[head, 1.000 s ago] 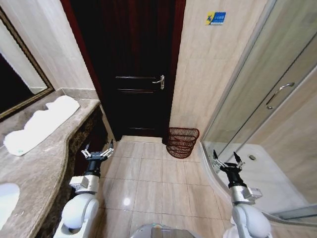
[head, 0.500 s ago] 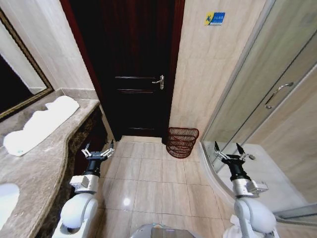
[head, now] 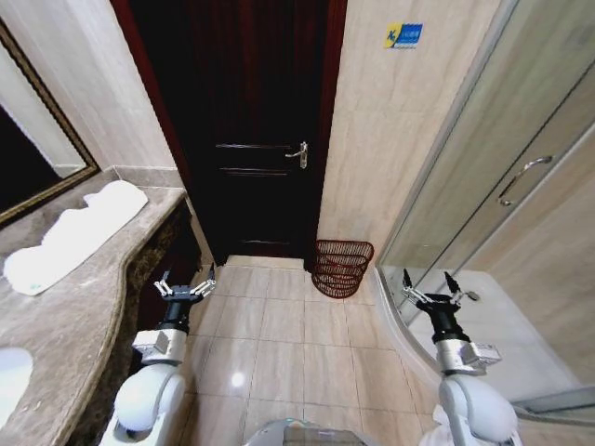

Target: Discard the used towel into the hamper.

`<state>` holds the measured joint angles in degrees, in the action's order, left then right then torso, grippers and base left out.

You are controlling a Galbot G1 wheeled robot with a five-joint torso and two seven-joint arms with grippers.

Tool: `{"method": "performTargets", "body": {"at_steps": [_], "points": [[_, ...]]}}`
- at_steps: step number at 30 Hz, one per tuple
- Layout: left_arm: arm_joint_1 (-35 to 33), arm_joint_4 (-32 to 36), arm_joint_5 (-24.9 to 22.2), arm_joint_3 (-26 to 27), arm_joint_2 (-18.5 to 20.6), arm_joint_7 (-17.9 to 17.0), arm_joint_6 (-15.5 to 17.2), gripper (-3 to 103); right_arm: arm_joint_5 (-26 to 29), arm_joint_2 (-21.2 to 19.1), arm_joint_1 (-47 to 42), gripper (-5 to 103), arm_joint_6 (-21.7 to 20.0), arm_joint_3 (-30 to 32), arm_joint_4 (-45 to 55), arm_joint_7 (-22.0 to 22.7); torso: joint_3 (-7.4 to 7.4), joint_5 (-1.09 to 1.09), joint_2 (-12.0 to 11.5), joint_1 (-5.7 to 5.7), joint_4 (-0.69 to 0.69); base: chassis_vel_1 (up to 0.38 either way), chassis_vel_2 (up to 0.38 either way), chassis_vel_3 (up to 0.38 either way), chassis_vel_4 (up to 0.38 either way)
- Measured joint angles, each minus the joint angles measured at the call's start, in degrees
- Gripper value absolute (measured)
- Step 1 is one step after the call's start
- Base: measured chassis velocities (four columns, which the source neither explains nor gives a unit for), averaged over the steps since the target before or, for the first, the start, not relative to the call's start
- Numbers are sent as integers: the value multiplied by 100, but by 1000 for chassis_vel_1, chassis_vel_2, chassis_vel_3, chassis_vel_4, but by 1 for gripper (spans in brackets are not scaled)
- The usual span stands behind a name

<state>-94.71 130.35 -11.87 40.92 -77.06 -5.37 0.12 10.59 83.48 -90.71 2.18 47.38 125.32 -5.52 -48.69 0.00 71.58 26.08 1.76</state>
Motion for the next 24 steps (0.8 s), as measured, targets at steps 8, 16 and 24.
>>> {"method": "performTargets", "body": {"at_steps": [8, 16, 24], "points": [[-12, 23, -3, 23, -1, -10, -2, 100, 0, -22, -16, 100, 0, -22, 4, -86, 0, -1, -1, 1, 0, -82, 162, 156, -78], [-15, 34, -13, 49, 21, -14, -10, 100, -12, -24, -7, 100, -6, -37, -33, -107, 1, -1, 0, -1, -1, -10, 156, 142, -14], [-49, 52, -6, 62, 8, -14, -27, 100, -12, -60, 14, 100, -34, -40, -12, -107, 0, 0, -1, 1, 0, 3, 202, 218, 5]]}}
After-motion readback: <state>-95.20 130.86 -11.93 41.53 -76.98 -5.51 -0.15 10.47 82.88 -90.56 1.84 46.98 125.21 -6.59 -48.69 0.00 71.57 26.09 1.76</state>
